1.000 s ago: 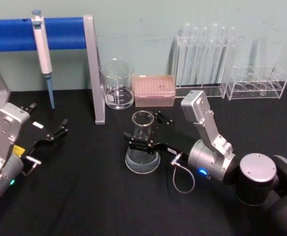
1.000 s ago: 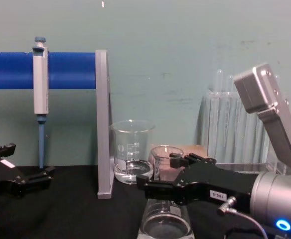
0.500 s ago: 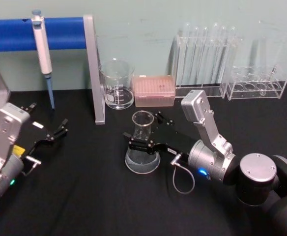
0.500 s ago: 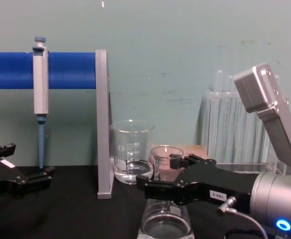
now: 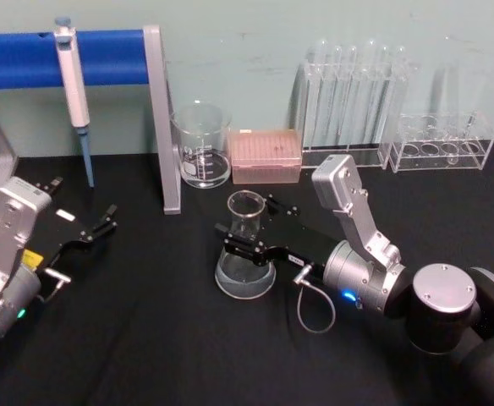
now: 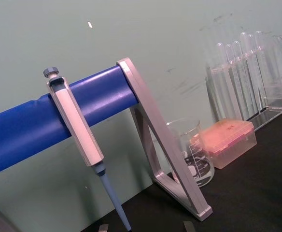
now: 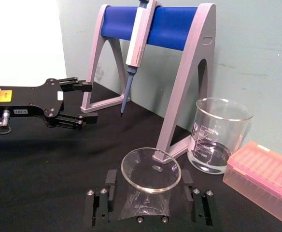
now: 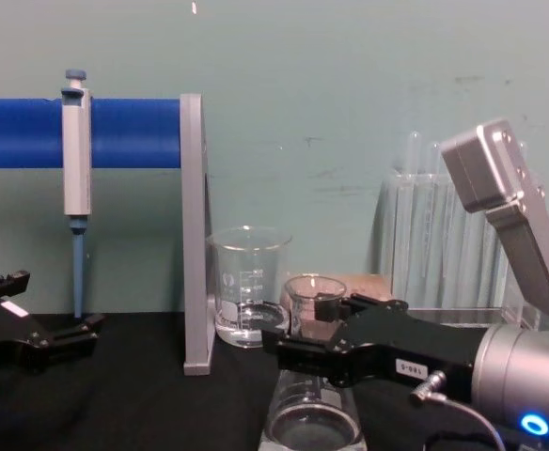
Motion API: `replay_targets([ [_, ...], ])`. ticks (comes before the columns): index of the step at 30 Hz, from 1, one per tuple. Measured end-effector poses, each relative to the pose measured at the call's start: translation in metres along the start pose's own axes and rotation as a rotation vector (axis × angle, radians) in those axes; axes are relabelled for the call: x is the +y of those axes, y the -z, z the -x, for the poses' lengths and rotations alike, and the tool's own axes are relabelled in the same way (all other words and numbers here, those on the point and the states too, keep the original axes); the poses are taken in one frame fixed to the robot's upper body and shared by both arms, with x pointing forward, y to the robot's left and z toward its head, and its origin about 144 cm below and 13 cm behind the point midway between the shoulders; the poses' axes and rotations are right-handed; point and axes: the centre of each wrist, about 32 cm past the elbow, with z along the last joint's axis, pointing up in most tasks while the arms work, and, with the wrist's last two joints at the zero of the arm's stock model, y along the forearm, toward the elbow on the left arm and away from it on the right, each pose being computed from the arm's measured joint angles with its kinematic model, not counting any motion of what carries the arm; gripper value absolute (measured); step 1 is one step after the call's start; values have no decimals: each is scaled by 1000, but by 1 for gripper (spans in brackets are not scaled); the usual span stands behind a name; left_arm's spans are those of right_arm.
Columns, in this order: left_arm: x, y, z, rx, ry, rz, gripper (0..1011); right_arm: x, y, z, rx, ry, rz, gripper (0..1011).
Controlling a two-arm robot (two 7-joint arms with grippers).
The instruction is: Grasp the erlenmeyer flask with one hand, shake it three times, then place it back.
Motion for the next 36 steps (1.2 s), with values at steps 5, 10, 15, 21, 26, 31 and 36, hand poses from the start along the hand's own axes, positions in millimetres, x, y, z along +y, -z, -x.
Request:
replay_targets([
  [5, 0, 0, 0, 0, 0, 0, 1001, 0, 0, 0, 0, 0, 0, 684],
  [10, 0, 0, 0, 0, 0, 0, 1001, 0, 0, 0, 0, 0, 0, 541],
  [15, 0, 0, 0, 0, 0, 0, 1001, 0, 0, 0, 0, -1, 0, 450],
  [21, 0, 0, 0, 0, 0, 0, 1001, 0, 0, 0, 0, -1, 0, 451],
  [26, 0, 0, 0, 0, 0, 0, 1001, 0, 0, 0, 2, 0, -1, 451],
  [31, 0, 0, 0, 0, 0, 0, 1001, -2, -3, 0, 11, 5, -1, 451],
  [36, 0, 0, 0, 0, 0, 0, 1001, -5, -12, 0, 9, 17, -12, 450],
])
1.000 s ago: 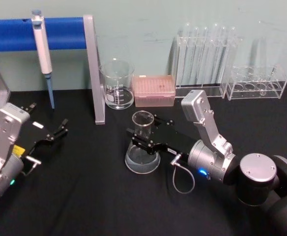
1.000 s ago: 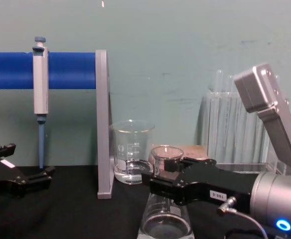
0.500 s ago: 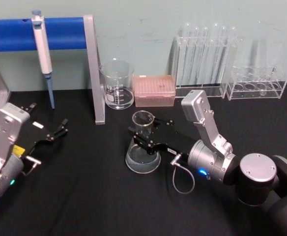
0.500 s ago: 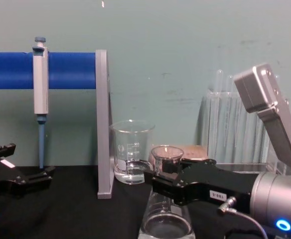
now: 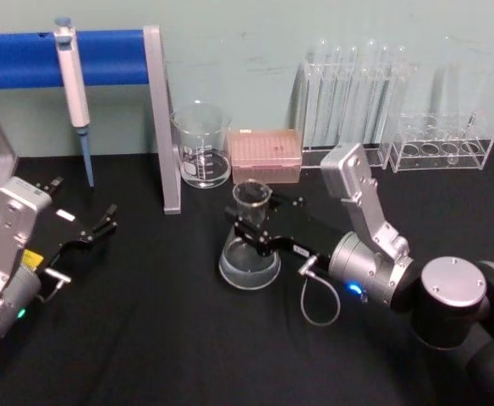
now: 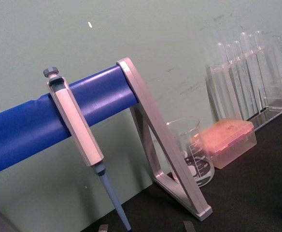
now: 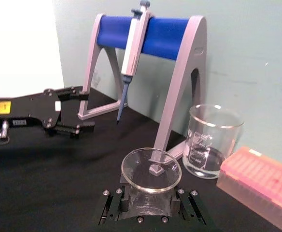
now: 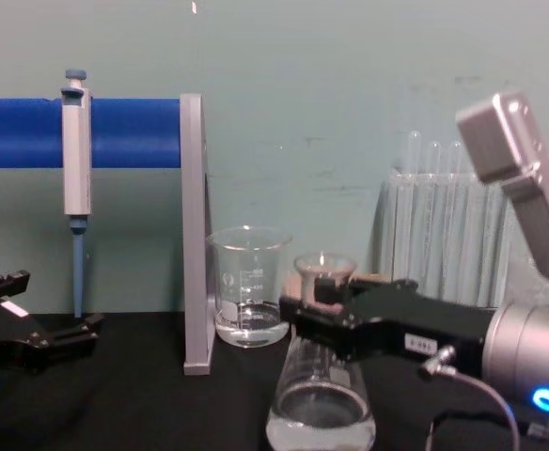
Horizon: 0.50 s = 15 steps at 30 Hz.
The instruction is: Grasp the erlenmeyer flask with one hand, shake it three times, then place it back.
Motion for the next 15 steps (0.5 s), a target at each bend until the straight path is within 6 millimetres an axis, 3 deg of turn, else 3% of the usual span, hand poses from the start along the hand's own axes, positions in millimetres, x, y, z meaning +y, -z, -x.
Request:
replay_targets([
  [15, 0, 0, 0, 0, 0, 0, 1001, -18, -47, -1, -23, 48, -70, 451],
])
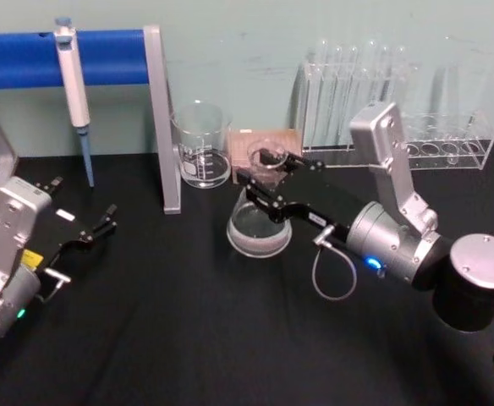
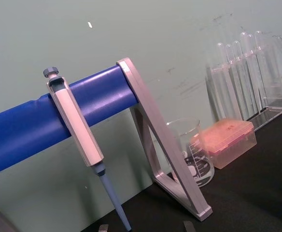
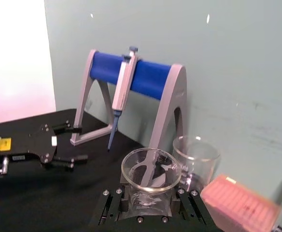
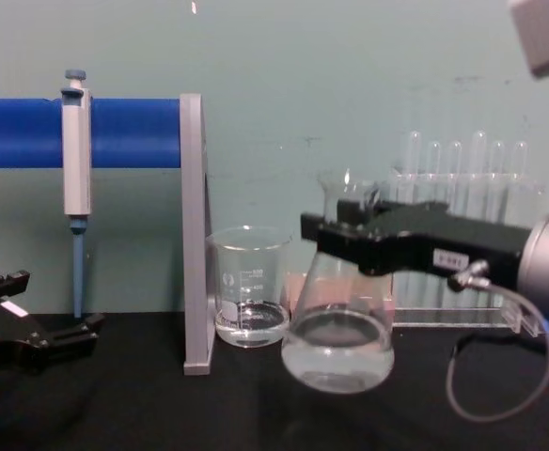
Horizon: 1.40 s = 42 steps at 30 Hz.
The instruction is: Grasp the erlenmeyer flask with one hand, shake it three times, then place it back.
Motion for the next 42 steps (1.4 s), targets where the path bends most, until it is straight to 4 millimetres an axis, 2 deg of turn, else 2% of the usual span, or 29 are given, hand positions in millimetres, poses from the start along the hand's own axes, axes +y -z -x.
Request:
replay_targets([
  [15, 0, 0, 0, 0, 0, 0, 1001, -12, -23, -1, -15, 13, -29, 450],
  [42, 0, 0, 0, 0, 0, 0, 1001, -15, -28, -2, -9, 22, -33, 450],
])
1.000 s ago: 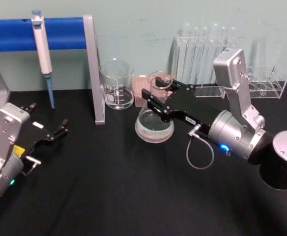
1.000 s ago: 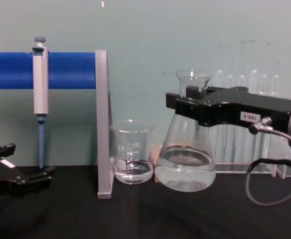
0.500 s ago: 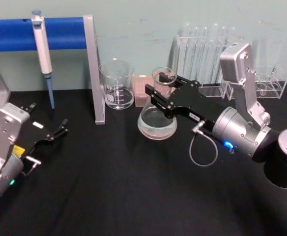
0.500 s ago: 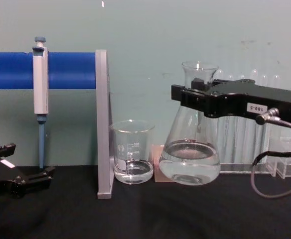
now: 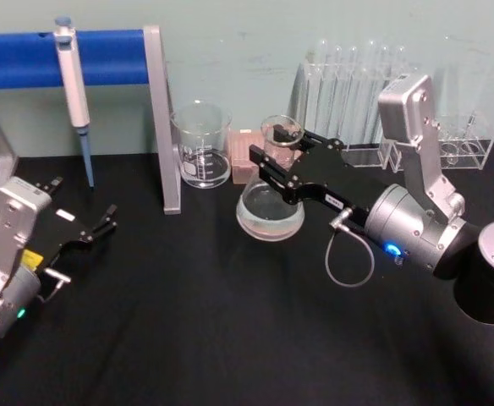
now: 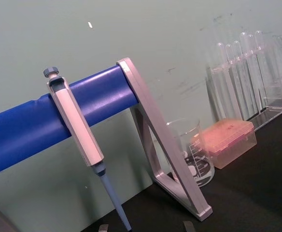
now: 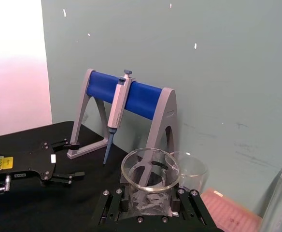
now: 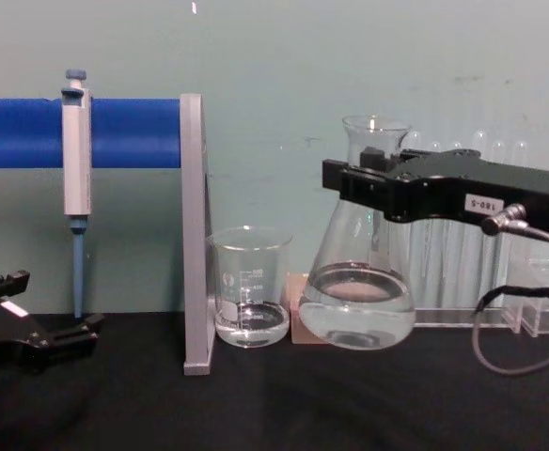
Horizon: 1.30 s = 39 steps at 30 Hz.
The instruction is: Grasp the erlenmeyer flask with one hand, shake it three times, then place it back.
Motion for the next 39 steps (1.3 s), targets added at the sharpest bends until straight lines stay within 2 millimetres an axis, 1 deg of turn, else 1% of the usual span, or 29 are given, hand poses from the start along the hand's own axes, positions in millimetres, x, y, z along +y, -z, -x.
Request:
replay_targets([
  [9, 0, 0, 0, 0, 0, 0, 1001, 1, 1, 1, 3, -7, 3, 450],
  [16, 0, 0, 0, 0, 0, 0, 1001, 3, 2, 3, 15, -44, -4, 450],
  [39, 0, 0, 0, 0, 0, 0, 1001, -1, 2, 26, 26, -354, -27, 450],
])
